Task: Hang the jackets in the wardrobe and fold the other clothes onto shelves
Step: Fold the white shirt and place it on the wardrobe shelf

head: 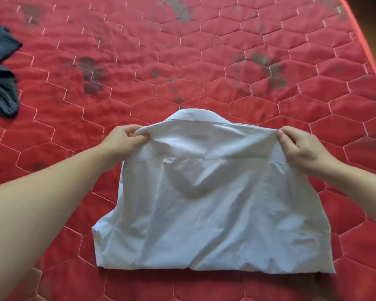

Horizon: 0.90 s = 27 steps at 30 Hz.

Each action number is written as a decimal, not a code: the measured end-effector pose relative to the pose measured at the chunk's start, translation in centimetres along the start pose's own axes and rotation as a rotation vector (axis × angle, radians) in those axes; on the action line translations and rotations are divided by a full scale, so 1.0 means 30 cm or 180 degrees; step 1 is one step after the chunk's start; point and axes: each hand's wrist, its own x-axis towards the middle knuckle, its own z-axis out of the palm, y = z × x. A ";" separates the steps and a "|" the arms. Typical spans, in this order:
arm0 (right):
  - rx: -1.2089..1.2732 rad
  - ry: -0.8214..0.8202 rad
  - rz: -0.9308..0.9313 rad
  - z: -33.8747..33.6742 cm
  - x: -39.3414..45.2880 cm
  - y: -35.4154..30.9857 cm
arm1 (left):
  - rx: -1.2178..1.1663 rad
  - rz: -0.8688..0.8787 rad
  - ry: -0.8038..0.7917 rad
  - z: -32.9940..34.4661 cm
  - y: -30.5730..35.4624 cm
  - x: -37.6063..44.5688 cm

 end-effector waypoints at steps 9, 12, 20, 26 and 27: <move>-0.1031 0.0395 0.0341 0.196 0.076 0.050 | 0.2555 0.0569 0.1219 0.160 -0.144 0.113; -0.1237 0.0260 -0.0250 0.350 0.015 -0.075 | 0.2818 0.1125 0.0798 0.314 -0.150 0.069; -0.1472 -0.0237 -0.0356 0.428 0.006 0.024 | 0.3212 0.0978 0.0490 0.317 -0.268 0.121; -0.1474 0.0112 0.0091 0.388 -0.009 0.085 | 0.3160 0.0733 0.0665 0.270 -0.292 0.121; -0.1359 0.0160 0.0098 0.409 -0.012 0.053 | 0.3145 0.0960 0.0681 0.295 -0.273 0.112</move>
